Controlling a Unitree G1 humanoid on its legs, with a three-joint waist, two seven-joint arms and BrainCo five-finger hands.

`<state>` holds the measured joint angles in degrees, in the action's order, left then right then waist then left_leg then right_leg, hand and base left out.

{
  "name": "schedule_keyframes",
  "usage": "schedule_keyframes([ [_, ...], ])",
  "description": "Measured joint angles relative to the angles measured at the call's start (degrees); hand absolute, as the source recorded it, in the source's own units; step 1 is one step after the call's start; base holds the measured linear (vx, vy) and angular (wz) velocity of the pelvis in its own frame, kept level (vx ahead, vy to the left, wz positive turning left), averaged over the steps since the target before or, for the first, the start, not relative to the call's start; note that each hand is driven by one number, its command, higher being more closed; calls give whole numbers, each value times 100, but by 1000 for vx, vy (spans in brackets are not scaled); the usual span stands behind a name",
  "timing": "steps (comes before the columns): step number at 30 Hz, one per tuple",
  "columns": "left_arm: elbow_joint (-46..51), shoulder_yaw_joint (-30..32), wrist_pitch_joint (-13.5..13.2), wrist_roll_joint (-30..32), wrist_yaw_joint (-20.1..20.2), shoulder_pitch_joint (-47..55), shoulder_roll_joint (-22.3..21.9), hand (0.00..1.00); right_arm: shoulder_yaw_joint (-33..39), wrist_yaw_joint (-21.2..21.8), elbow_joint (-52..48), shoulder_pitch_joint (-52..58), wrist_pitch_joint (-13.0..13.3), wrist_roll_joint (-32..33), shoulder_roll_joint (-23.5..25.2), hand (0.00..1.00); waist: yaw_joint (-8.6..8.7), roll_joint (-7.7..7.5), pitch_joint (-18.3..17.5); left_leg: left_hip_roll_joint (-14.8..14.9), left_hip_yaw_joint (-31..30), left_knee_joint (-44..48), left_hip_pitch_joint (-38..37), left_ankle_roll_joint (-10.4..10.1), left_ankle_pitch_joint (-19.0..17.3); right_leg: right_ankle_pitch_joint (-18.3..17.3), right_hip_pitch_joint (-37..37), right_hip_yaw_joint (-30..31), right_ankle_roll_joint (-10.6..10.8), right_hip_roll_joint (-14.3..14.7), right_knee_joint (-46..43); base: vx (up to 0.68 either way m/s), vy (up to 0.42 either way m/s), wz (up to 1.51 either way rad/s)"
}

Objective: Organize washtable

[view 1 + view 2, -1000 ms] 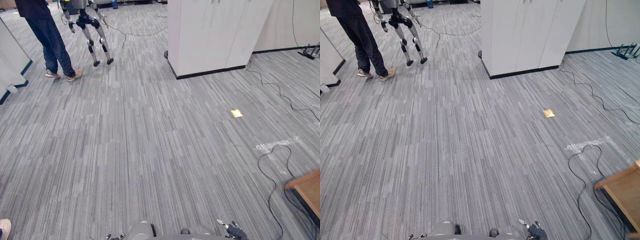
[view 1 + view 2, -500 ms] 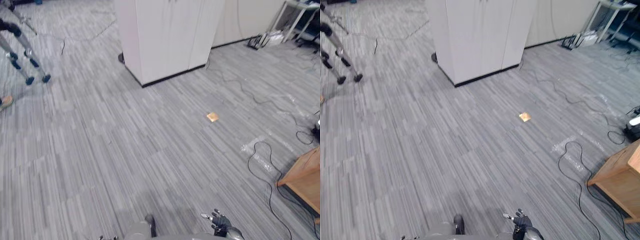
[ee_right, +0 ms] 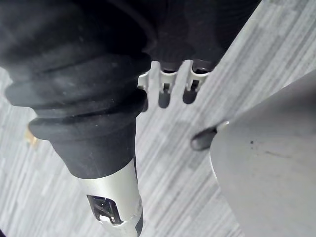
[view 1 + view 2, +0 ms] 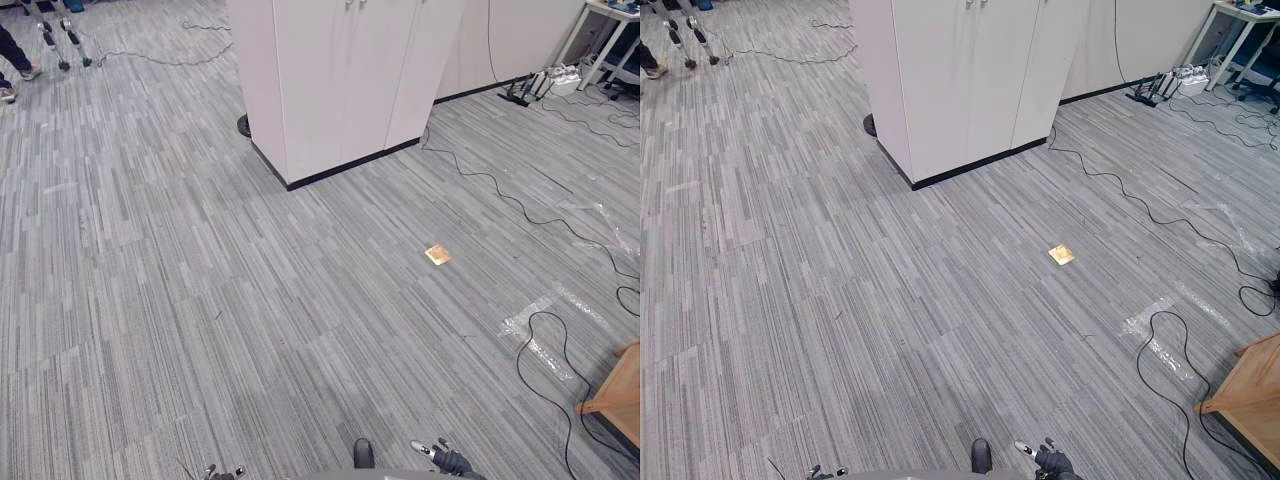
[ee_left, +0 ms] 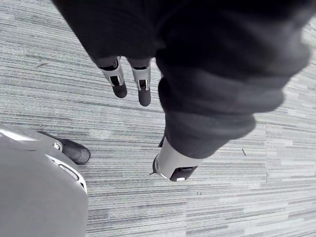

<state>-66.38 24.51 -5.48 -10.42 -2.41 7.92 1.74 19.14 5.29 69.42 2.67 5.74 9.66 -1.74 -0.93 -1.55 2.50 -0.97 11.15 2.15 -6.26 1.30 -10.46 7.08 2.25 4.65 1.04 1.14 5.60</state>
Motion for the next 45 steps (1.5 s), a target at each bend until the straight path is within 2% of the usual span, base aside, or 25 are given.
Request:
schedule_keyframes([
  [8,100,-201,0,311,6,-15,38,0,184,-11,5,18,-14,206,-3,0,7,58,37,9,-34,21,-53,-8,5,-95,1,-106,30,-6,-154,-2,0,4],
  [11,314,-531,-11,396,23,-64,45,0,550,-35,-1,58,-22,224,-14,0,27,95,97,4,-378,425,28,-155,-86,-660,107,-513,24,-131,-969,0,3,78],
  [13,525,-897,-69,383,40,-118,34,0,563,-69,-5,104,-107,181,-96,0,2,-32,175,-33,-514,1031,283,-375,-219,-1075,67,-1078,46,-421,-1510,-19,-14,139],
  [14,535,-931,-86,370,41,-141,34,0,562,-109,-7,128,-120,160,-96,0,-13,-40,184,-23,-480,1118,340,-479,-293,-1131,31,-1223,41,-485,-1544,-45,15,152],
  [15,537,-922,-140,304,44,-174,-37,0,535,-171,-14,118,-128,151,-110,0,-20,-15,220,75,-249,1285,427,-520,-533,-1217,-69,-1468,67,-590,-1570,-73,57,135],
  [16,547,-926,-162,245,44,-192,-72,0,507,-179,-37,114,-127,152,-161,0,-15,35,262,221,-52,1480,571,-374,-624,-1305,-122,-1688,84,-680,-1618,-84,81,120],
  [19,627,-927,-224,46,-5,-272,-11,0,223,-213,-114,-190,-86,171,-274,0,-17,35,496,590,-29,2081,1258,-346,-643,-1474,-213,-1891,334,-1112,-1706,-101,195,78],
  [20,629,-931,-224,15,-9,-284,-10,0,202,-221,-119,-211,-75,172,-287,0,-19,47,526,633,-37,2093,1319,-348,-642,-1497,-237,-1891,370,-1150,-1706,-48,293,56],
  [22,630,-945,-228,-97,-27,-291,-17,0,-2,-296,-130,-230,-19,170,-399,0,-13,182,590,881,57,2252,1506,-677,-438,-1584,-363,-1887,578,-1290,-1626,24,310,33],
  [23,620,-940,-227,-166,-39,-266,-10,0,-78,-345,-153,-233,21,167,-437,0,-27,328,615,838,261,2279,1528,-539,-406,-1545,-489,-1859,732,-1336,-1474,192,328,16],
  [24,607,-988,-232,-249,-83,-237,-9,0,-208,-387,-152,-261,14,142,-400,0,-127,366,592,804,383,2292,1536,-409,-492,-1577,-472,-1838,744,-1355,-1780,242,380,6],
  [26,606,-1047,-229,-294,-148,-162,110,0,-234,-397,-144,-311,18,78,-269,0,-294,304,554,623,507,2227,1453,-306,-537,-1527,-596,-1783,818,-1403,-1806,272,213,-14],
  [27,601,-1058,-226,-306,-149,-117,151,0,-272,-398,-137,-347,19,46,-228,0,-314,199,515,559,616,2241,1447,-219,-510,-1425,-659,-1749,846,-1455,-1744,364,226,-32],
  [28,534,-1106,-221,-305,-148,-22,185,0,-507,-400,-124,-484,41,-93,-194,0,-313,114,450,398,746,2408,1468,-23,-616,-1292,-795,-1713,1011,-1612,-1457,249,181,-27],
  [29,478,-1154,-216,-246,-147,-32,216,0,-644,-399,-170,-543,62,-159,-190,0,-312,178,418,295,731,2440,1490,-9,-627,-1191,-769,-1674,1013,-1669,-1454,314,241,-23],
  [32,486,-1388,-217,-12,-147,-122,129,0,-831,-392,-188,-605,56,-346,-169,0,-330,510,215,235,786,2155,1429,6,-617,-830,-347,-1486,651,-1717,-1950,150,151,-11],
  [33,504,-1395,-216,-10,-143,-121,124,0,-866,-390,-190,-607,56,-359,-149,0,-328,530,190,233,800,2075,1384,14,-612,-768,-255,-1469,620,-1721,-2083,89,86,-15],
  [35,533,-1551,-216,15,-121,-127,191,0,-891,-392,-257,-607,56,-439,-65,0,-318,490,174,193,820,1765,1179,56,-588,-727,-26,-1401,548,-1715,-2504,85,59,-10],
  [37,537,-1606,-197,106,-71,-135,206,0,-886,-394,-268,-567,51,-531,-56,0,-322,467,194,201,809,1350,944,142,-539,-1131,134,-1251,626,-1503,-2717,84,-4,-11],
  [39,527,-1726,-127,231,6,-184,248,0,-827,-396,-271,-532,46,-571,-77,0,-305,494,261,289,768,867,670,307,-431,-1730,462,-1221,603,-1007,-2798,84,-79,-29],
  [40,501,-1822,-90,285,44,-240,253,0,-770,-394,-276,-525,50,-570,-118,0,-274,502,395,370,779,667,451,302,-421,-1850,690,-1187,499,-675,-2820,79,-112,-33],
  [41,499,-1831,-61,351,92,-289,242,0,-701,-405,-311,-526,48,-576,-139,0,-246,500,490,403,792,594,330,303,-427,-1866,813,-1150,469,-493,-2815,86,-119,-13],
  [42,462,-1909,-19,471,142,-400,293,0,-556,-414,-353,-533,59,-571,-185,0,-129,504,642,450,787,432,104,314,-472,-1797,1132,-1111,378,-199,-2759,90,-91,12],
  [43,364,-1983,-3,542,149,-546,316,0,-489,-417,-350,-529,52,-571,-229,0,-47,452,752,452,767,327,-76,282,-491,-1675,1418,-1091,310,-71,-2647,224,-126,31],
  [45,330,-2006,-2,742,214,-708,308,0,-116,-412,-365,-536,38,-453,-161,0,57,262,918,352,750,162,-439,133,-575,-1181,1959,-1074,379,-61,-2137,280,-134,30],
])
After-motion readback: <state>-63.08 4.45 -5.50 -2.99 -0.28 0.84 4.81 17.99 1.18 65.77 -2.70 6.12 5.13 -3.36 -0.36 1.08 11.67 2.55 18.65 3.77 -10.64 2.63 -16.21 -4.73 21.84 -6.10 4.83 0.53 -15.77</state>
